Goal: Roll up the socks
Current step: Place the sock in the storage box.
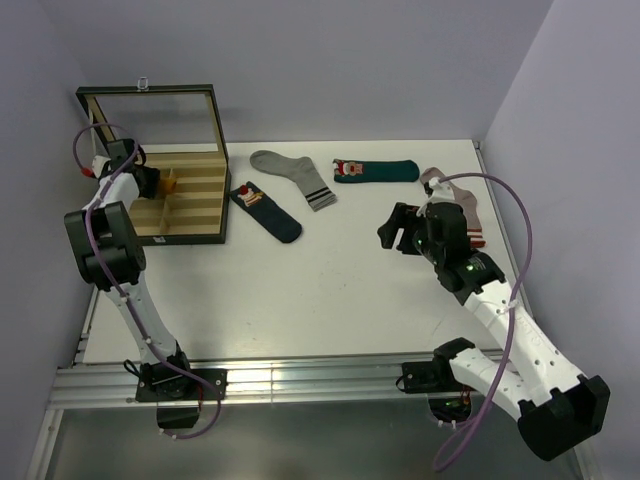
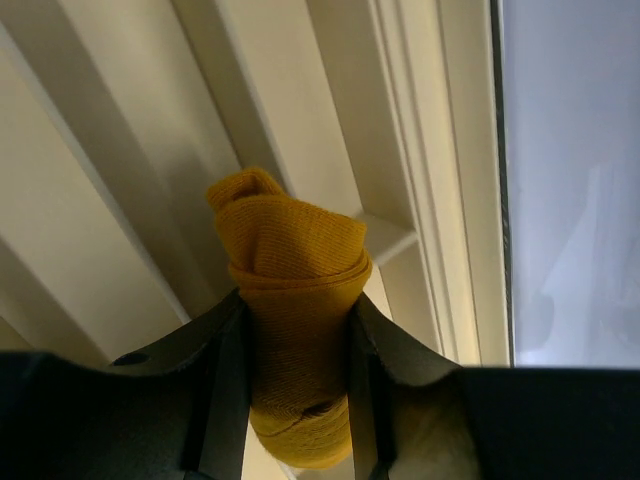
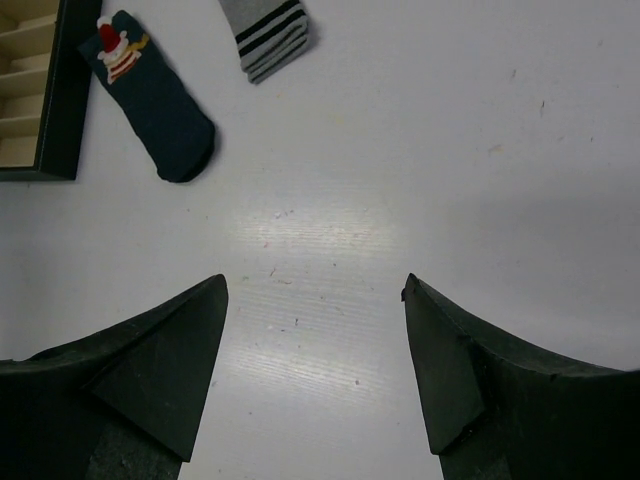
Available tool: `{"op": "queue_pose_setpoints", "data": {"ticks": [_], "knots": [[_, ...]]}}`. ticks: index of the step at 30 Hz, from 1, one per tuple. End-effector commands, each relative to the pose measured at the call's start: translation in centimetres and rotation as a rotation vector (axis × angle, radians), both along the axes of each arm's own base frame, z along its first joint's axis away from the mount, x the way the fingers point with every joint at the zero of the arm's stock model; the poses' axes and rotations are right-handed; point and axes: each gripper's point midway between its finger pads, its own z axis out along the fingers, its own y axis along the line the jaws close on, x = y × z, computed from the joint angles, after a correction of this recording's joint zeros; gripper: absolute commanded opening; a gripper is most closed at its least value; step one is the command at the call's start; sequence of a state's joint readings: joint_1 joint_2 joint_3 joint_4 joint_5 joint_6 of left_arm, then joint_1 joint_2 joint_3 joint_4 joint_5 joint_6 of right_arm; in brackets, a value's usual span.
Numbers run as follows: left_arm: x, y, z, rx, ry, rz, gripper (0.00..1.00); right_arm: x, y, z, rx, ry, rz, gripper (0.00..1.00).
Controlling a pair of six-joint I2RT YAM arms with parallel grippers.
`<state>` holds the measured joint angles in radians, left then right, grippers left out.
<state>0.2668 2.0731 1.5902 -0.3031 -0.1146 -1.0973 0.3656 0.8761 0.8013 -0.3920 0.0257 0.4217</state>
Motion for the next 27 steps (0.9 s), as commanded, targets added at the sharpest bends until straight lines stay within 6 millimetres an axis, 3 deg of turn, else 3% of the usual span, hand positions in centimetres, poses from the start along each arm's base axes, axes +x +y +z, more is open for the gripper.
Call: {"op": "queue_pose_setpoints", "data": {"ticks": [1, 9, 14, 20, 27], "knots": [[1.9, 2.3, 3.4, 0.042, -0.104, 0.064, 0.00, 1.6, 0.2, 3.2, 0.001, -0.093, 0.001, 0.78], [1.6, 5.1, 0.7, 0.044, -0.057, 0.113, 0.00, 2.1, 0.4, 2.6, -0.009, -0.068, 0.005, 0.78], [0.3, 6.3, -0.3, 0.053, -0.020, 0.165, 0.00, 2.5, 0.5, 2.4, -0.013, -0.058, 0.001, 0.78], [0.5, 7.2, -1.1, 0.068, 0.015, 0.166, 0.02, 2.6, 0.5, 2.1, -0.012, -0.054, 0.001, 0.77], [0.3, 7.1, -3.9, 0.056, 0.086, 0.156, 0.10, 2.7, 0.4, 2.0, -0.018, -0.053, -0.005, 0.77]]}}
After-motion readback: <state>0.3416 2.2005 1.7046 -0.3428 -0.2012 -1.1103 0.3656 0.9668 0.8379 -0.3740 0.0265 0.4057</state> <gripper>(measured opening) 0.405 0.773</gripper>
